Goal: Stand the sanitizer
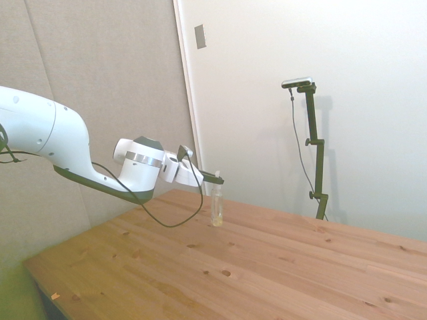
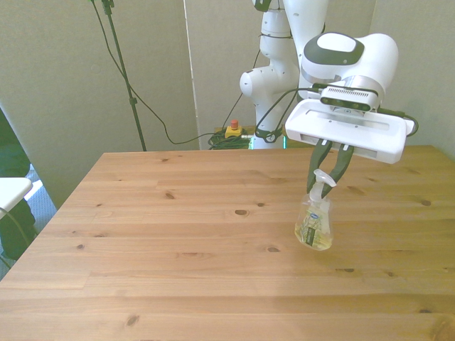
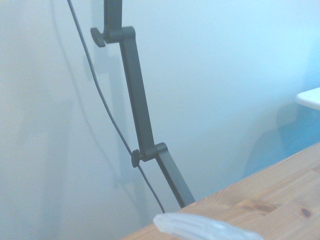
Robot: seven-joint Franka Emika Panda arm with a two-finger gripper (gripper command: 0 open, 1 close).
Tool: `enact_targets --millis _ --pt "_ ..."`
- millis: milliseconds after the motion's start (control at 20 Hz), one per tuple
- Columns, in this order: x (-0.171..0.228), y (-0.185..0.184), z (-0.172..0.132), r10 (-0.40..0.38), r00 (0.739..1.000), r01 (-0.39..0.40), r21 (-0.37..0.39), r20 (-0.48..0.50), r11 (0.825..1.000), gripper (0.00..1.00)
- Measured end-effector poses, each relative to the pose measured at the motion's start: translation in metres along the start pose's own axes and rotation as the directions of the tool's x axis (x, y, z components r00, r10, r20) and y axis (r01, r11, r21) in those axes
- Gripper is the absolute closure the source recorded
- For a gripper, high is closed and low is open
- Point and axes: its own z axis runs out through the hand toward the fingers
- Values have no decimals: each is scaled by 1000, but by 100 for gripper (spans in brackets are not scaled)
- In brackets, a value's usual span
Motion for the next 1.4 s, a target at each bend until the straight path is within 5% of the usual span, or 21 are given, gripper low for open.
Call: enact_targets --millis 900,950,1400 --pt "-19 1 22 -36 999 35 -30 -34 999 100" --pt "-21 2 23 -38 999 37 -33 -33 999 0" --pt "-27 4 22 -45 999 44 -33 -25 998 0"
